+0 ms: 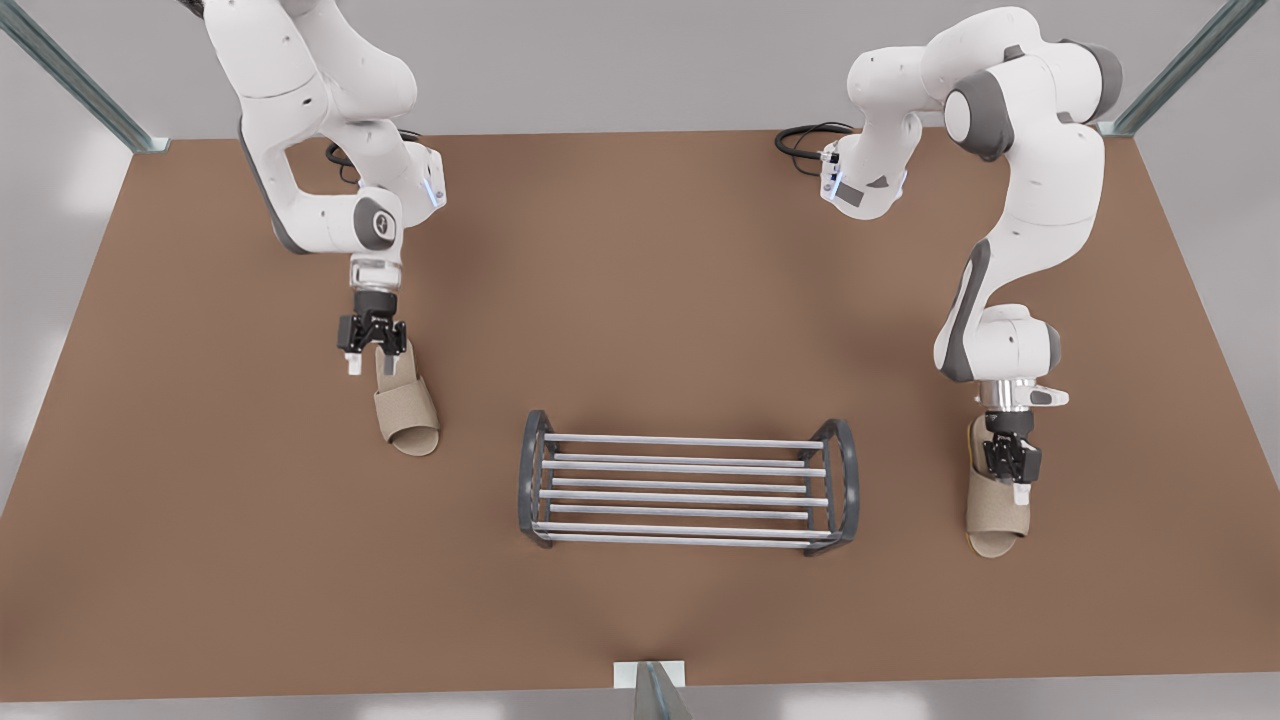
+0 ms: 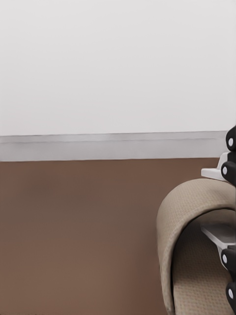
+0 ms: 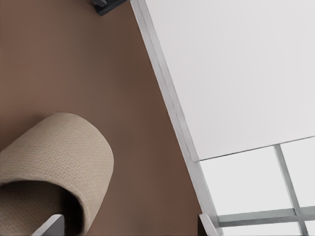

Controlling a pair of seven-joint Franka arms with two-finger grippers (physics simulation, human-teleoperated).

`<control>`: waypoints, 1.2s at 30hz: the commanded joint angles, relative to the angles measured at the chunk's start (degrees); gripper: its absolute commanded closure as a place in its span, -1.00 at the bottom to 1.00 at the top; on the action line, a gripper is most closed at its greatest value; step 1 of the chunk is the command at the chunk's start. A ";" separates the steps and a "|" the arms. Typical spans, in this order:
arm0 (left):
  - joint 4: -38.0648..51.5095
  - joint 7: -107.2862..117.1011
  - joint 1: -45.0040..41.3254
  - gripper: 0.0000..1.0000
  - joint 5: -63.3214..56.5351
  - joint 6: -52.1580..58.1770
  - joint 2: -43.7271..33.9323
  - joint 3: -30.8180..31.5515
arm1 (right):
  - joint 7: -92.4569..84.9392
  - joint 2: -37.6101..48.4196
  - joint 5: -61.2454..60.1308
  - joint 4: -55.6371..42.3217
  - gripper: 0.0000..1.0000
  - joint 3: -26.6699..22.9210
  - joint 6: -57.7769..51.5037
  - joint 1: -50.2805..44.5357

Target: Place the right shoe on the shoe rack with the right arm, and place the left shoe on the shoe rack with the left arm

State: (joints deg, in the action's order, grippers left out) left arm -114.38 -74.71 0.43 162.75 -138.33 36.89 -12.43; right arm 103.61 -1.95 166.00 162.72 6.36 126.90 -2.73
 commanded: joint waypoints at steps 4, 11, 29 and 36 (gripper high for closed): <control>0.12 2.29 0.00 -0.19 0.02 0.07 0.55 0.04 | -6.49 -0.51 41.95 -0.21 -1.00 0.15 4.23 -0.17; 3.55 1.59 0.00 -0.19 0.72 0.34 0.20 -0.05 | -8.16 -7.19 42.21 -7.07 -1.00 0.24 9.77 -0.17; 18.57 12.66 -23.72 0.57 2.30 -57.23 -26.62 14.80 | -10.89 -13.61 42.65 -17.00 -0.12 0.15 9.07 1.68; 27.81 12.84 -30.14 0.57 -1.83 -58.46 -12.73 14.01 | -10.18 -11.94 42.39 -17.17 0.57 0.06 8.71 3.35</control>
State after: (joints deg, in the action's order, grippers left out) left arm -87.01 -66.76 -29.43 162.62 -192.38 22.92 1.66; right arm 94.97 -14.06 166.00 145.56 6.43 136.08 0.53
